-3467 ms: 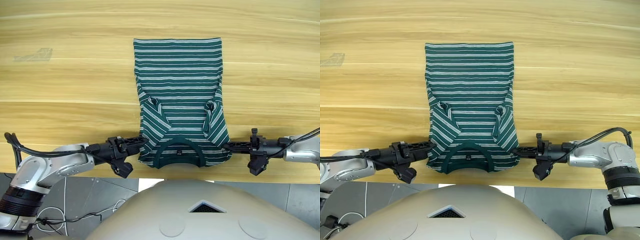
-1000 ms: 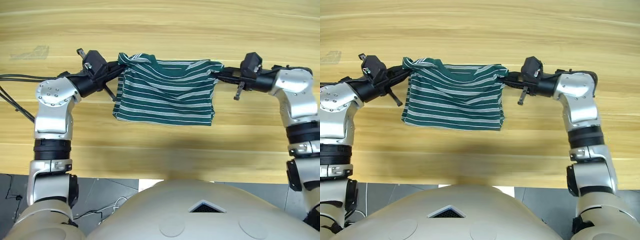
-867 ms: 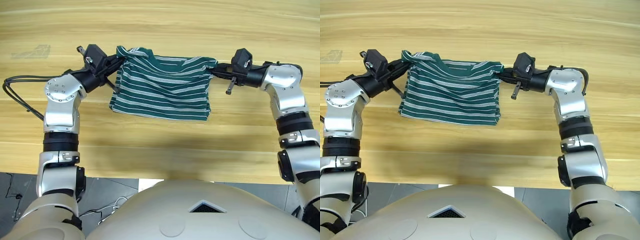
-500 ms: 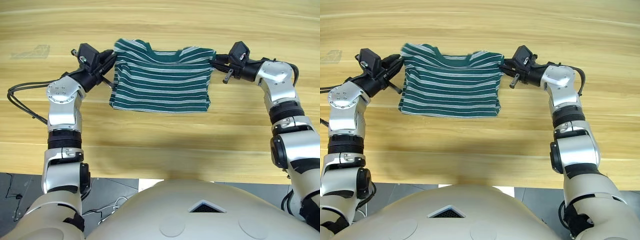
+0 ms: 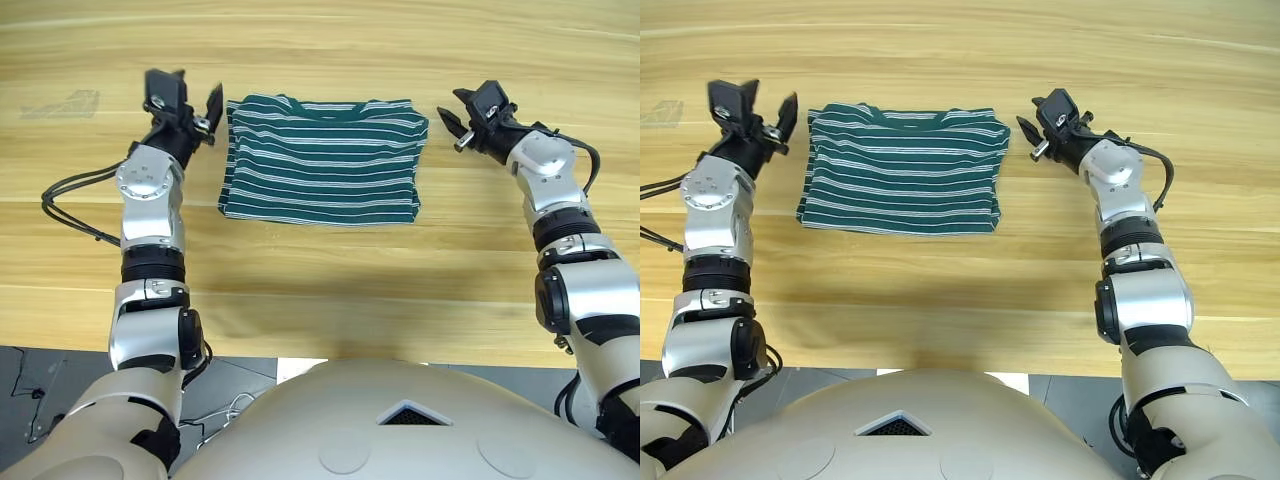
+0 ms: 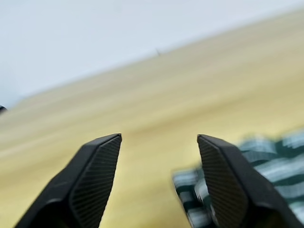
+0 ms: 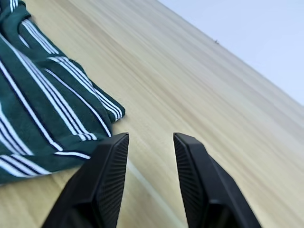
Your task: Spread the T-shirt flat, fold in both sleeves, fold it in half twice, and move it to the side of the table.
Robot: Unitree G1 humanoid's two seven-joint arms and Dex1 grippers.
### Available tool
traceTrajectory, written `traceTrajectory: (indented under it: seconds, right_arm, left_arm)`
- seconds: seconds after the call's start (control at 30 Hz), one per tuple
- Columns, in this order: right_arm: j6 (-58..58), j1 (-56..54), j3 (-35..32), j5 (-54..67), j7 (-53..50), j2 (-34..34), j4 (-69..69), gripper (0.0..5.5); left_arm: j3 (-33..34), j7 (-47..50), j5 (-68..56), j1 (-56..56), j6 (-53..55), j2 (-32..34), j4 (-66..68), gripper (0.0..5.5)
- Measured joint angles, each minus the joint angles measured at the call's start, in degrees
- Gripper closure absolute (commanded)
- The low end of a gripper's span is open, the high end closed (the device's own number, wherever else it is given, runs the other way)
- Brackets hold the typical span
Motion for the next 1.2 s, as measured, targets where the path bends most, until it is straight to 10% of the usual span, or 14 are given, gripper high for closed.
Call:
traceTrajectory:
  seconds: [0.7, 1.03, 1.2]
  right_arm:
    - [11.6, -19.5, 30.1, -34.9, -14.0, 8.4, 13.3, 3.78]
    - [8.4, -15.0, 37.2, -43.3, -20.4, -12.1, 13.1, 3.78]
    - [0.0, -6.2, 36.5, -42.3, -19.7, -22.3, -8.9, 3.78]
  left_arm:
    - [-0.3, 2.4, 1.0, 9.3, 9.4, 1.3, -33.6, 2.29]
    - [-1.9, 2.3, 1.5, 11.7, 9.4, 0.2, -33.9, 2.29]
    - [-4.8, 2.4, 2.4, 12.8, 9.2, -1.5, -33.9, 2.29]
